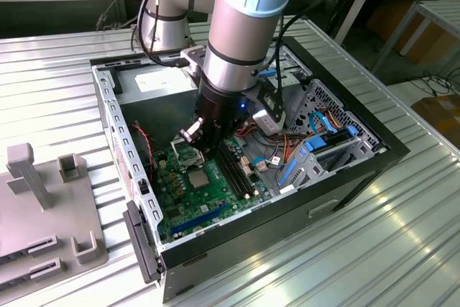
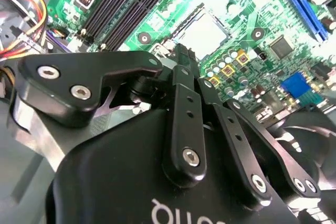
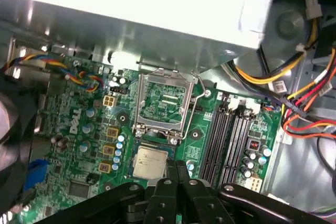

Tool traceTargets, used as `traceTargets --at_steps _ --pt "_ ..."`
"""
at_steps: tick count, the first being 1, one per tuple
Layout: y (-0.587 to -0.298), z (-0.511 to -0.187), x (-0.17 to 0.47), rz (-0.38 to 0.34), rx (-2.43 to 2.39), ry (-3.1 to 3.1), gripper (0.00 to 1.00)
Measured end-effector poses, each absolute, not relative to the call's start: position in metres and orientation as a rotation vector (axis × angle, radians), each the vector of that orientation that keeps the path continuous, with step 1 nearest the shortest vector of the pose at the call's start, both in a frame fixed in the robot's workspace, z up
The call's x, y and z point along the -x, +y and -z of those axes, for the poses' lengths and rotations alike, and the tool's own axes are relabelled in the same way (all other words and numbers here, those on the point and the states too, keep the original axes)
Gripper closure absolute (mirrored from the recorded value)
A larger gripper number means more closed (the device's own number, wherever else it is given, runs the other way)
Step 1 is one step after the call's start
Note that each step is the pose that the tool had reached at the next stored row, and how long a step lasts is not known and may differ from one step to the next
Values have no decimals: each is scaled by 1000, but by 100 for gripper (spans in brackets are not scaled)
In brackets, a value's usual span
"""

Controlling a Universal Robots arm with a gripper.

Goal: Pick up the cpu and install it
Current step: 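Close the cpu cover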

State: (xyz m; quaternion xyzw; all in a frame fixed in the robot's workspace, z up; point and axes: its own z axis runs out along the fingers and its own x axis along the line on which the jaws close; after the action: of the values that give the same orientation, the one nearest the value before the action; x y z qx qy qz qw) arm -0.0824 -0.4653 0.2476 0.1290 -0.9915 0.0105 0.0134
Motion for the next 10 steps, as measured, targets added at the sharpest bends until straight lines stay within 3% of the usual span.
traceTargets --at_steps 10 --pt "-460 -248 78 -35 -571 -3063 89"
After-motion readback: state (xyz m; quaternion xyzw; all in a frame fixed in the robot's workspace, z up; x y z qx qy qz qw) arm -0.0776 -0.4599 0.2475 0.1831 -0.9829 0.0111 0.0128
